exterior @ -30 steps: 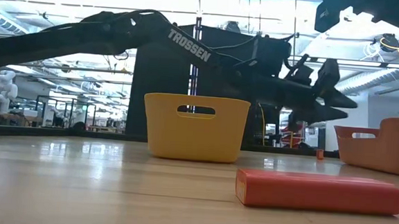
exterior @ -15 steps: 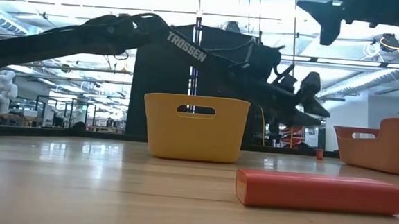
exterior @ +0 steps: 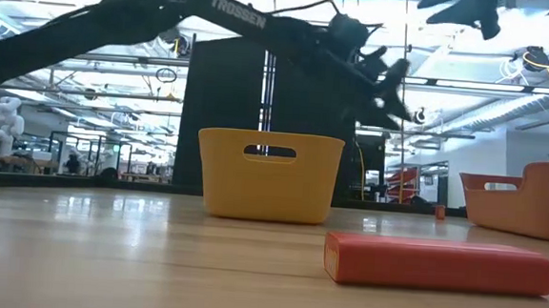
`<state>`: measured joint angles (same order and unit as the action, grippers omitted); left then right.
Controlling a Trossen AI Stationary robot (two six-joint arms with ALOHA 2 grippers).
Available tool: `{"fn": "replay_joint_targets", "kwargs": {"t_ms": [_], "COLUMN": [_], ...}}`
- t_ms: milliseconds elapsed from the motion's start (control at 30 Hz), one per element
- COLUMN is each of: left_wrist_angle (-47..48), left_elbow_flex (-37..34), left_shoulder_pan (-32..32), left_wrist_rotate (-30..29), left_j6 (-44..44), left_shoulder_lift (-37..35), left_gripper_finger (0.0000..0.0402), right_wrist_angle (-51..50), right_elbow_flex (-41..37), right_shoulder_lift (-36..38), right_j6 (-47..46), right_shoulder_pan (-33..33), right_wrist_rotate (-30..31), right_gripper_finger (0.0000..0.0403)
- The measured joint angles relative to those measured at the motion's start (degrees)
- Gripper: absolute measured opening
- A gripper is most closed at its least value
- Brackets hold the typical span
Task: Sort blocks
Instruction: Put the orange wooden block into the orange bin
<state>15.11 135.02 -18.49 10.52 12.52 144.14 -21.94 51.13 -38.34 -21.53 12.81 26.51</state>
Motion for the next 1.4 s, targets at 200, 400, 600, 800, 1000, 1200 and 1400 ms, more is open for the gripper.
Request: {"fn": "replay_joint_targets", "kwargs": {"t_ms": [200,400,600,800,1000,1200,1400], "left_wrist_angle": [18.0,23.4,12.0,-19.7,-60.1,-79.2,-79.0], "left_elbow_flex": [-0.3,-8.8,-34.8,-69.1,-95.6,-104.6,-104.1], "left_shoulder_pan": [-3.1,-3.7,-2.9,0.3,6.2,9.7,9.9], "left_wrist_rotate": [-3.7,-3.7,-5.7,-7.9,-10.0,-13.0,-12.6], "left_j6": [-5.8,-8.4,-5.9,-0.4,0.6,-6.3,-8.6], "left_shoulder_lift": [-6.2,-15.0,-30.9,-49.0,-58.0,-58.1,-58.1], "left_gripper_finger": [0.015,0.015,0.015,0.015,0.015,0.015,0.015], "right_wrist_angle": [-13.1,-18.0,-20.8,-23.8,-26.4,-28.7,-24.5], "right_elbow_flex": [3.7,3.8,3.8,3.8,3.8,3.8,3.8], "right_shoulder_lift": [-4.9,-12.8,-23.9,-34.2,-43.8,-50.1,-53.2], "right_j6": [-7.3,-10.1,-11.0,-10.9,-14.9,-18.4,-20.8], "right_shoulder_pan": [7.0,16.6,25.5,32.8,36.9,39.5,41.3], "right_wrist_rotate": [4.0,-1.2,-9.6,-16.7,-19.7,-22.5,-22.5], "right_gripper_finger": [0.0169,0.0169,0.0169,0.0169,0.0169,0.0169,0.0169]}}
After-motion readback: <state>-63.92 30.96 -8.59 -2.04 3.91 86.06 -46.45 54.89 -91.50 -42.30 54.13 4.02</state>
